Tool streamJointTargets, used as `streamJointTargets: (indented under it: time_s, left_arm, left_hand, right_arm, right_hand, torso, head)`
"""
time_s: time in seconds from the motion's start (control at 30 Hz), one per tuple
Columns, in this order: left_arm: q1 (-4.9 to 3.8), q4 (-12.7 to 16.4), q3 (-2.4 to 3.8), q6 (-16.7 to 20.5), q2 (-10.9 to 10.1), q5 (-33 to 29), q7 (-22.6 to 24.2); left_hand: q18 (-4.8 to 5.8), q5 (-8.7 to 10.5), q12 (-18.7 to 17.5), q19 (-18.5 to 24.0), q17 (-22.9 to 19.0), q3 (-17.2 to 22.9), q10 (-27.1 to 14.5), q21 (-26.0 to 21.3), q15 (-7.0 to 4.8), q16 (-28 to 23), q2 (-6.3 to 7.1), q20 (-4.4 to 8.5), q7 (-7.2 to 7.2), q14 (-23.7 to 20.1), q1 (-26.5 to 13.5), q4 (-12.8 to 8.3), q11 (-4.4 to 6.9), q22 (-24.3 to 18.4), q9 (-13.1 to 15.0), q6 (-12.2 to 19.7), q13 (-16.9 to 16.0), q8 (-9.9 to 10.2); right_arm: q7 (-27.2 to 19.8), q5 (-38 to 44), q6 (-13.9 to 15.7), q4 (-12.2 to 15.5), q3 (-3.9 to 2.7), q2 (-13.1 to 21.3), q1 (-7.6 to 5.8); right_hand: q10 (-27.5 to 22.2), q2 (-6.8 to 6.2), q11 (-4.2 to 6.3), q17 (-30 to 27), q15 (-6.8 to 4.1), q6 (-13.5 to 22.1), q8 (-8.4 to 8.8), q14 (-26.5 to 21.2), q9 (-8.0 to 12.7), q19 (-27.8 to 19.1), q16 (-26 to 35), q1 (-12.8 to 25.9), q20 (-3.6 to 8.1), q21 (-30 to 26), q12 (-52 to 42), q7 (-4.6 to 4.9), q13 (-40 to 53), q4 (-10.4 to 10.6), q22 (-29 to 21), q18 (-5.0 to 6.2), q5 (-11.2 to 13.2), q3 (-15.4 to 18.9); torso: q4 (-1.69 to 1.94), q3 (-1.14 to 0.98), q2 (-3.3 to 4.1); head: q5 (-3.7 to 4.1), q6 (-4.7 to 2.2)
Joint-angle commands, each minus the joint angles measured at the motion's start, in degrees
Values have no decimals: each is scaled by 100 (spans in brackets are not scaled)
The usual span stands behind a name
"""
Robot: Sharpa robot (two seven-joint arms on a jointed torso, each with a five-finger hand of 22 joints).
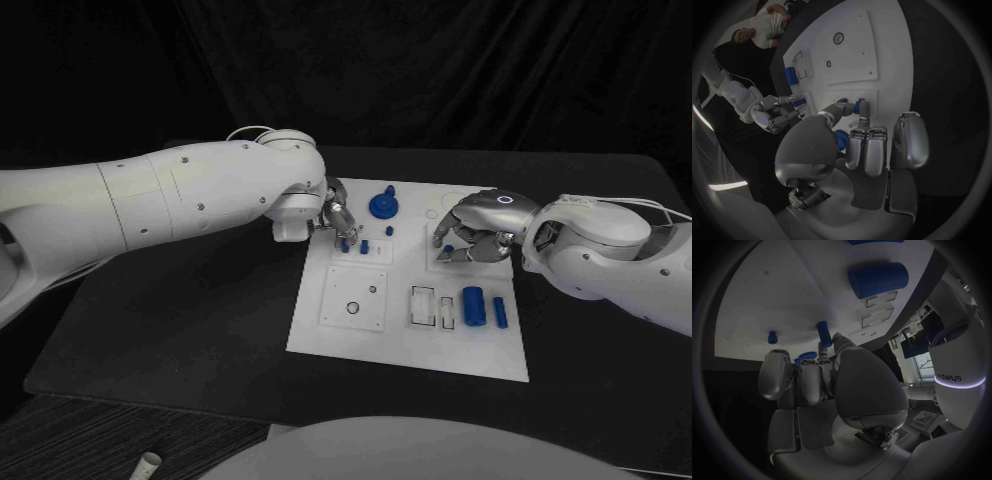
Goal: Assemble the parts on the task board
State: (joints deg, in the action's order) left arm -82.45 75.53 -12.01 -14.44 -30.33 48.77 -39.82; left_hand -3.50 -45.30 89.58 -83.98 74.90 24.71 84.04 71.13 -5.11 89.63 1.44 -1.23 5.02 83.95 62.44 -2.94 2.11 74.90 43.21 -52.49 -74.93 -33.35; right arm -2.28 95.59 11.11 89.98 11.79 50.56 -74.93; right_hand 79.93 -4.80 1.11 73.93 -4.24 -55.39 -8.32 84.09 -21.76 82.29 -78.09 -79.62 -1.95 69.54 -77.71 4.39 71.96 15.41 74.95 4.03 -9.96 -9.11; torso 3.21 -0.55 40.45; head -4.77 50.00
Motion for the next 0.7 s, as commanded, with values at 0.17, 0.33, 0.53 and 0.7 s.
streamJointTargets:
  time_s: [0.17,0.33,0.53,0.7]
  left_arm:
    - [19,-50,-10,-69,67,-33,121]
    - [20,-92,-10,-82,86,-33,96]
    - [20,-120,-10,-64,91,-33,88]
    - [21,-122,-10,-48,99,-33,65]
  left_hand:
    - [-2,38,-25,-48,1510,499,579,13,-27,37,-44,37,-257,605,15,-485,5,1041,-9,280,-1475,-14]
    - [-2,44,-29,-47,1510,499,578,11,-28,37,-44,37,-257,605,18,-487,7,1041,-10,280,-1473,-19]
    - [-5,48,-41,-43,1510,501,575,-2,-29,37,-45,38,-256,605,22,-489,10,1037,-12,281,-1467,-22]
    - [-6,37,-61,-43,1495,512,569,1,-37,15,-46,41,-250,600,36,-499,23,1038,-19,288,-1457,-40]
  right_arm:
    - [96,13,-35,4,-2,0,16]
    - [100,13,-42,8,-2,6,16]
    - [109,13,-56,10,-2,10,16]
    - [110,13,-64,10,-2,7,16]
  right_hand:
    - [-47,-6,-7,-6,-16,-24,19,131,5,-43,39,-59,-13,-19,32,1,-5,-23,902,29,-20,-18]
    - [-47,-5,-7,-20,-17,-22,21,127,7,-48,51,-63,-12,-34,33,1,-6,-25,898,32,-25,-20]
    - [-58,-4,-7,-44,-17,-21,22,120,7,-55,70,-64,-12,-53,47,2,-25,-26,893,36,-27,-21]
    - [-68,-3,-8,-64,-17,-18,25,114,8,-62,86,-66,-12,-73,60,2,-43,-28,887,40,-29,-22]
  torso:
    - [0,-4,-1]
    - [0,-4,-3]
    - [4,0,2]
    - [2,0,4]
  head:
    - [-1,0]
    - [0,0]
    - [-3,0]
    - [-11,0]
